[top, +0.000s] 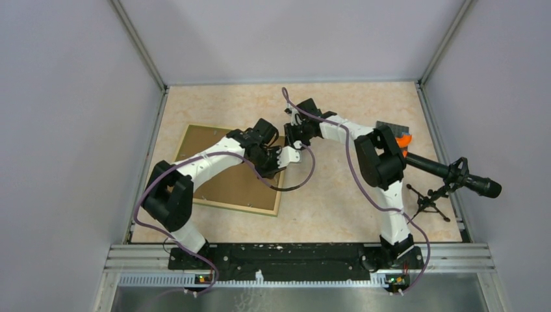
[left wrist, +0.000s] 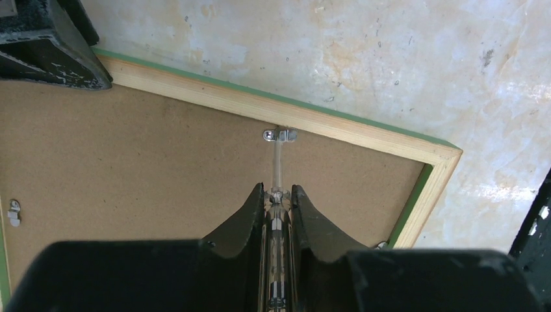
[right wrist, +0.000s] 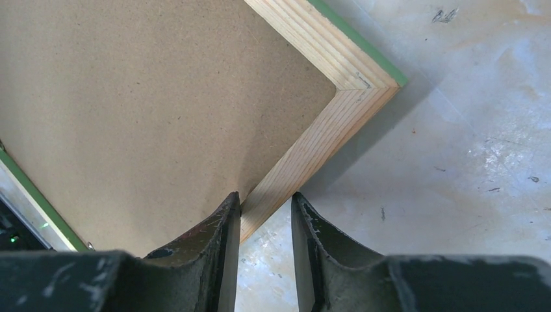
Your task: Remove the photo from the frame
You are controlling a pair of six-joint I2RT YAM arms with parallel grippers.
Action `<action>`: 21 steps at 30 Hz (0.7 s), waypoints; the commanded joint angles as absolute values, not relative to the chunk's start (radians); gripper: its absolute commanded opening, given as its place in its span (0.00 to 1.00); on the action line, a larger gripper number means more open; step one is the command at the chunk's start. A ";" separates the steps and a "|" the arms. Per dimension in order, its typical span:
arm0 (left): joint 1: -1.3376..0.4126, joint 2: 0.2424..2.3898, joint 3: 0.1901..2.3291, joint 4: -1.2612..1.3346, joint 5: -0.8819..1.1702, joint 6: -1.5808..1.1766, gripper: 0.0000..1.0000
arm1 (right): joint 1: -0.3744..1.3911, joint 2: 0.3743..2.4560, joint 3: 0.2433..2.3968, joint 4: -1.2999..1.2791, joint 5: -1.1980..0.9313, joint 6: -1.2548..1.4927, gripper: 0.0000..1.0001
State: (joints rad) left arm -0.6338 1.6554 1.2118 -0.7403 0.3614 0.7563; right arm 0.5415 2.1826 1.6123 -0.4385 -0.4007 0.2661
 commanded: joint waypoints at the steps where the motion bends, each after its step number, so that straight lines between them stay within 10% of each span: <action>1: -0.637 1.625 1.216 -0.847 0.321 0.800 0.00 | 0.546 2.243 1.618 -0.487 -0.297 0.232 0.29; 21: -0.628 1.640 1.226 -0.785 0.152 0.748 0.00 | 0.540 2.241 1.614 -0.489 -0.295 0.225 0.25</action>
